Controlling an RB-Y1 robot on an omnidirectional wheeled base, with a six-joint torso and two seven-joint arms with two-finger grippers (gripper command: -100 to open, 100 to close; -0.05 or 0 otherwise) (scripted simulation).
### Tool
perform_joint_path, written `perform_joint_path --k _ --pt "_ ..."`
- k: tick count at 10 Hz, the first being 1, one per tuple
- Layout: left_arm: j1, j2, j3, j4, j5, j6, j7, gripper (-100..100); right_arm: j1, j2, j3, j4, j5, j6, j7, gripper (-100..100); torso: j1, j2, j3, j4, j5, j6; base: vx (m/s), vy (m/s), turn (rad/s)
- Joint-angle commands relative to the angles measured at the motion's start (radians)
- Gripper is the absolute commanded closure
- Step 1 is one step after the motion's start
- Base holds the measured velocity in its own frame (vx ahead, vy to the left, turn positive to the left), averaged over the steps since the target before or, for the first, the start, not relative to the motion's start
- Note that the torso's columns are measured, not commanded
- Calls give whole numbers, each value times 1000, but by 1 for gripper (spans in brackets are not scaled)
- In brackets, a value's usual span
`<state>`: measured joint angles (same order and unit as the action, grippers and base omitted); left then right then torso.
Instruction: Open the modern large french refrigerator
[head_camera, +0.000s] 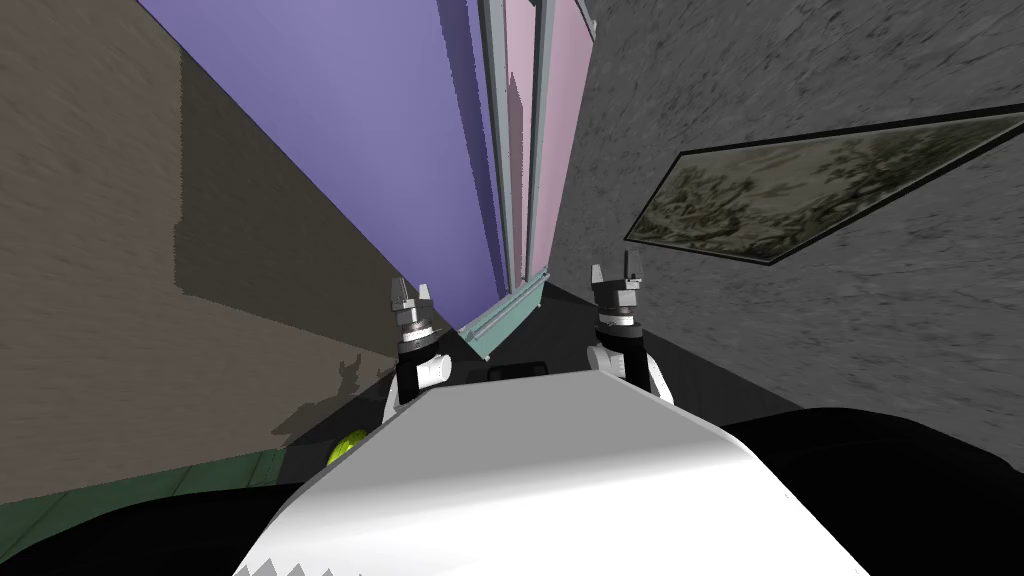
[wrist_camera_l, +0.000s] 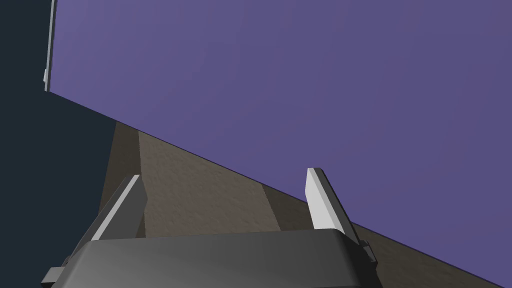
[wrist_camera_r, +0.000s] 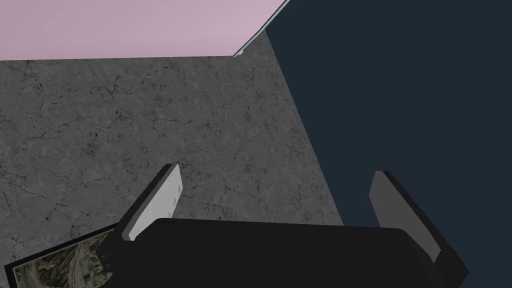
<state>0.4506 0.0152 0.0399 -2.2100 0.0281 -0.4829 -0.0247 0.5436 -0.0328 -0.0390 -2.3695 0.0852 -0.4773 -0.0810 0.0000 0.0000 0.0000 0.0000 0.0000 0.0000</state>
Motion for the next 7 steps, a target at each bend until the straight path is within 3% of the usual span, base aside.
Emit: perform_joint_path --k 1,7 --pt "0 0 0 0 0 0 0 0 0 0 0 0 0 0 0 0 0 40 -82 41 0 0 0 0 0" --pt "0 0 0 0 0 0 0 0 0 0 0 0 0 0 0 0 0 470 -939 470 0 0 0 0 0"
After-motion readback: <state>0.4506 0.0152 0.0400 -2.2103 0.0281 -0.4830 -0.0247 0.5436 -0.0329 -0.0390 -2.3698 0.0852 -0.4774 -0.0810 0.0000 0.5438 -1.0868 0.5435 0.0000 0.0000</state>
